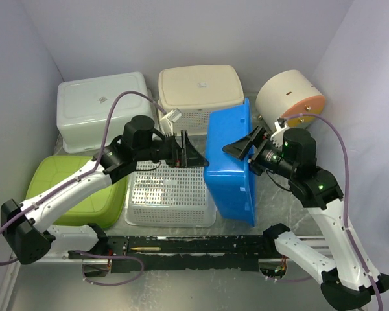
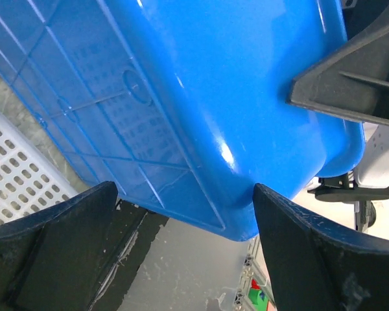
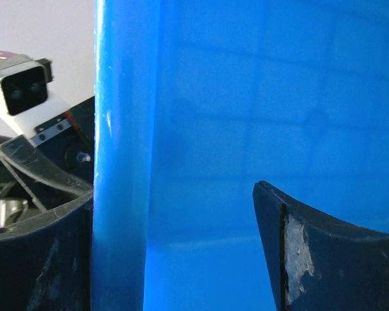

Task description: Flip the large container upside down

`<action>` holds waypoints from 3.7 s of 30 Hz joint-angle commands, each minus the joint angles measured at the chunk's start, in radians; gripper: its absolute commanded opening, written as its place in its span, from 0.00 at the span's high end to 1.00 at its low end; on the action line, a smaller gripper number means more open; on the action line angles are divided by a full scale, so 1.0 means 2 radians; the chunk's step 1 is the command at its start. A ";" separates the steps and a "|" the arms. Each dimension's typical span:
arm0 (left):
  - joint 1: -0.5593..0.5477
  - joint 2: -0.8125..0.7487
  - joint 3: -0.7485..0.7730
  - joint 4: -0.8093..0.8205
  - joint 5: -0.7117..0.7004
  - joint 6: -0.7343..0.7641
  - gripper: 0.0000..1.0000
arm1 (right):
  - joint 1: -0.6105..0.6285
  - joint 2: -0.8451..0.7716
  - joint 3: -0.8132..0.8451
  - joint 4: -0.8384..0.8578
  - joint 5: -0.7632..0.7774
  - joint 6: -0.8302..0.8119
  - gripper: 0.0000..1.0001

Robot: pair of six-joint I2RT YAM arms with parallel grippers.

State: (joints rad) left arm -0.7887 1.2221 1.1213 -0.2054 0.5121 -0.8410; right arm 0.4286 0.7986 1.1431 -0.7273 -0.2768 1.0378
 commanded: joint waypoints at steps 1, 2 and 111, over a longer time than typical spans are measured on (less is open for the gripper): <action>-0.015 0.018 0.027 0.029 0.007 -0.006 0.03 | 0.001 0.015 0.068 -0.089 0.058 -0.068 0.18; -0.017 0.022 0.029 0.031 0.005 -0.006 0.03 | 0.001 0.019 0.080 -0.102 0.067 -0.078 0.17; -0.037 0.118 0.150 -0.041 -0.060 0.044 0.02 | 0.147 -0.362 -0.018 -0.208 0.438 0.365 0.68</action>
State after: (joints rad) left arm -0.8062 1.4208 1.3533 -0.3386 0.3687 -0.7631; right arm 0.7082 0.0860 1.0088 -0.8703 0.4580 1.6932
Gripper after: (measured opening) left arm 0.984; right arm 0.250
